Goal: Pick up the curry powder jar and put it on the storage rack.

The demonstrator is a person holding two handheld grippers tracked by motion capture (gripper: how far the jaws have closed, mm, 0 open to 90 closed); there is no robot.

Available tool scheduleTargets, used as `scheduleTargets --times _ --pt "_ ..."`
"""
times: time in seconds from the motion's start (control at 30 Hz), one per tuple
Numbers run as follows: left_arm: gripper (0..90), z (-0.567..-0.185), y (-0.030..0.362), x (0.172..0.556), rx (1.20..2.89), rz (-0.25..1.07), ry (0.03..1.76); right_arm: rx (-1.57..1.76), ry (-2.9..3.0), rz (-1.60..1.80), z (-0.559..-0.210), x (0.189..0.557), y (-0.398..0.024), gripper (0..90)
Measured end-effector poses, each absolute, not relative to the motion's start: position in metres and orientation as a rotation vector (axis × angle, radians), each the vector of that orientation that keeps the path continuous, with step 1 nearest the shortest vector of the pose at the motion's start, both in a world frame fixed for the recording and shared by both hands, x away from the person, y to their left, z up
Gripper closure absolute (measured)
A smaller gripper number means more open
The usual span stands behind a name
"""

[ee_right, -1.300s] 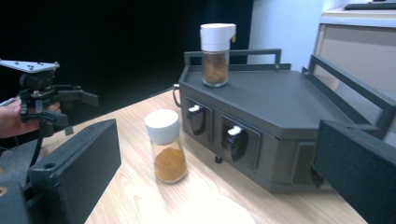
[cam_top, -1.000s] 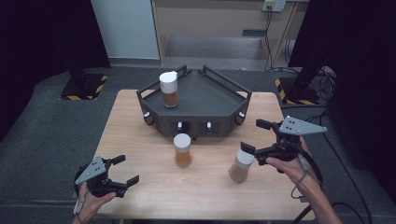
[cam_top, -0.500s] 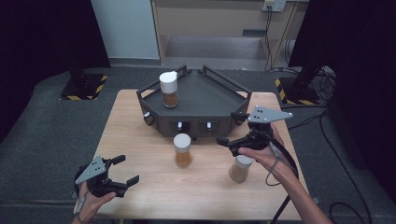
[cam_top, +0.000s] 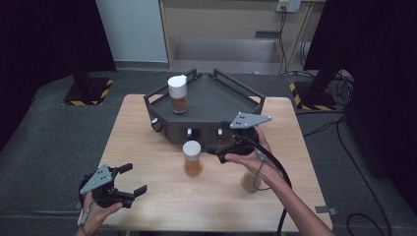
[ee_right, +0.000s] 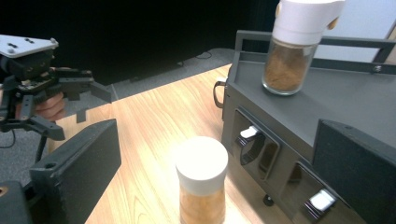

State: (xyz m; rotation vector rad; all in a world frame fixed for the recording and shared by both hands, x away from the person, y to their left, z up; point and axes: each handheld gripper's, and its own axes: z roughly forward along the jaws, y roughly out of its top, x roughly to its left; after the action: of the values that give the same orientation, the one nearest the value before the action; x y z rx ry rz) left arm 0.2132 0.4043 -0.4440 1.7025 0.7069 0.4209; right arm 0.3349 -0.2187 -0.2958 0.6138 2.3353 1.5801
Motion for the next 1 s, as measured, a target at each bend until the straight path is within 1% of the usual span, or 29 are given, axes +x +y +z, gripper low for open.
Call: scheduleTargets --times 0.47,1.0 --pt "0.5 -0.443 0.404 0.214 1.71 0.423 0.7 0.636 2.466 1.461 -0.312 0.363 -0.163 4.1" --pt "0.5 -0.443 0.403 0.215 1.713 0.42 0.696 0.676 2.59 1.314 -0.331 0.385 -0.125 7.8"
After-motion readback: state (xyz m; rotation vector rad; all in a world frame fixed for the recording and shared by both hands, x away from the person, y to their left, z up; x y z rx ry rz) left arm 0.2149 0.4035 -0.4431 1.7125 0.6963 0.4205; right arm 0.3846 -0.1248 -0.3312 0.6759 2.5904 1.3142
